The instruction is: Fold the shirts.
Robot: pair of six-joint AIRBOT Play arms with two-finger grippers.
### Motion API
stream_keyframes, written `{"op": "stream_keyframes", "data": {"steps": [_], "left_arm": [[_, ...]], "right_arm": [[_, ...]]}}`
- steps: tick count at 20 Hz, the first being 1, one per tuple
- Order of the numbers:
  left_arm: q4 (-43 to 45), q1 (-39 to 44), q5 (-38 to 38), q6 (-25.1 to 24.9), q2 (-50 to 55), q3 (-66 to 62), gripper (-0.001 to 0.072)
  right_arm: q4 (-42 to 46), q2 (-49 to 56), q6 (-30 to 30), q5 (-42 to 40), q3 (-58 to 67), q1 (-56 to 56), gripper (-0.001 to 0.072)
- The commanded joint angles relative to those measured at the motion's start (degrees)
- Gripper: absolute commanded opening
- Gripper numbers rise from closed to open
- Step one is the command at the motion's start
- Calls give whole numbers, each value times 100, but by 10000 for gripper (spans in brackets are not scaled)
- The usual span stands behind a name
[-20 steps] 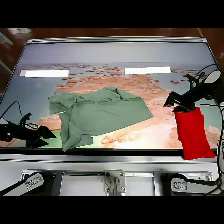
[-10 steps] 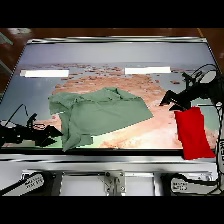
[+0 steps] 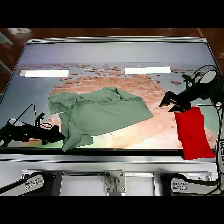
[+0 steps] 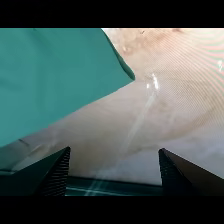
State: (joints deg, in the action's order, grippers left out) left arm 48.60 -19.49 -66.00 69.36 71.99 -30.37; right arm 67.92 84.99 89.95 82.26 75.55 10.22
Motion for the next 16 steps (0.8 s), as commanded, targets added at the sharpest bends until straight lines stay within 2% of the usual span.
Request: {"op": "stream_keyframes", "data": {"steps": [1, 7, 11, 16], "left_arm": [[-107, 20, -205, -122, 4, 0, 34], [-107, 17, -310, -120, -271, -2, 33], [-105, 15, -308, -90, -605, -48, 33], [-107, 15, -328, -9, -640, -435, 33]], "right_arm": [[17, 140, 2, 111, -11, 72, 677], [-358, 984, 35, -387, -9, 66, 676], [-911, 1552, 33, -675, -9, 61, 676], [-1084, 1711, -55, -800, -9, 20, 676]]}}
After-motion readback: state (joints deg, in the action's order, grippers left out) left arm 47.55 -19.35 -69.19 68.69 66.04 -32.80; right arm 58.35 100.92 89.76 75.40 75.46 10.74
